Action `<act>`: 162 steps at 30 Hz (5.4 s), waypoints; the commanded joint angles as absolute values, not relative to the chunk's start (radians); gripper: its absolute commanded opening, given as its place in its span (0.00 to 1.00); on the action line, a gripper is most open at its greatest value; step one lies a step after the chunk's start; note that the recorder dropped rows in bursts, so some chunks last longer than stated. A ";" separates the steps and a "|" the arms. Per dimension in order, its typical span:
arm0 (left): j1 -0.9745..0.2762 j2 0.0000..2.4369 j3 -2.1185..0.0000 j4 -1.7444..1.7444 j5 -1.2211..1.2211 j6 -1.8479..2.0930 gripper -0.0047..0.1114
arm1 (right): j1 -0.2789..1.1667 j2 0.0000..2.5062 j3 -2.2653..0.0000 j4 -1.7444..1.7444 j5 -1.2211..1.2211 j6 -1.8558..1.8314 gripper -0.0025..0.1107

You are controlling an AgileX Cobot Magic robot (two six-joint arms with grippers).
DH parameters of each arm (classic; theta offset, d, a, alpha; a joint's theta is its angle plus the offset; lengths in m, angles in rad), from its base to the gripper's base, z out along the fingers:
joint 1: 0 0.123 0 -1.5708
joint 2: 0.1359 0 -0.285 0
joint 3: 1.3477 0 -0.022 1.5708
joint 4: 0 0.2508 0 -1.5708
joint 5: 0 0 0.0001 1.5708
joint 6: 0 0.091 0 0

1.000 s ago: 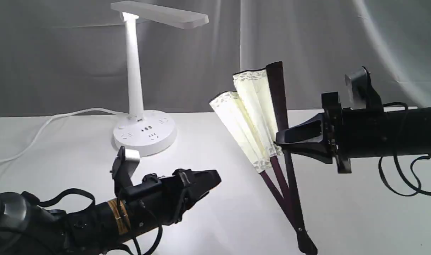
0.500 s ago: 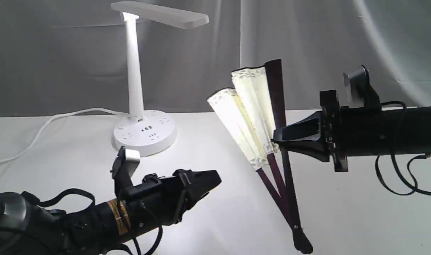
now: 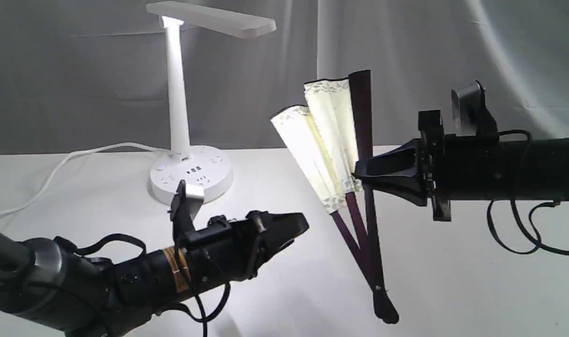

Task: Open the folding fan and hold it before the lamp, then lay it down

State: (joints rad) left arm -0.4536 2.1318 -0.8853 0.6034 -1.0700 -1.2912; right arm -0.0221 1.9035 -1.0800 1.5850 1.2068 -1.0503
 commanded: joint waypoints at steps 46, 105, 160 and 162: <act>-0.391 2.256 -1.098 0.694 -1.221 -1.815 0.43 | -0.038 1.891 -1.078 1.691 1.221 -1.125 0.02; -0.388 2.306 -1.260 0.671 -1.221 -1.827 0.43 | -0.010 1.891 -1.078 1.656 1.221 -1.119 0.02; -0.383 2.094 -0.894 0.612 -1.221 -1.762 0.04 | -0.010 1.891 -1.078 1.641 1.180 -1.082 0.02; -0.383 2.072 -0.858 0.595 -1.221 -1.747 0.04 | -0.012 1.891 -1.078 1.641 1.180 -1.082 0.02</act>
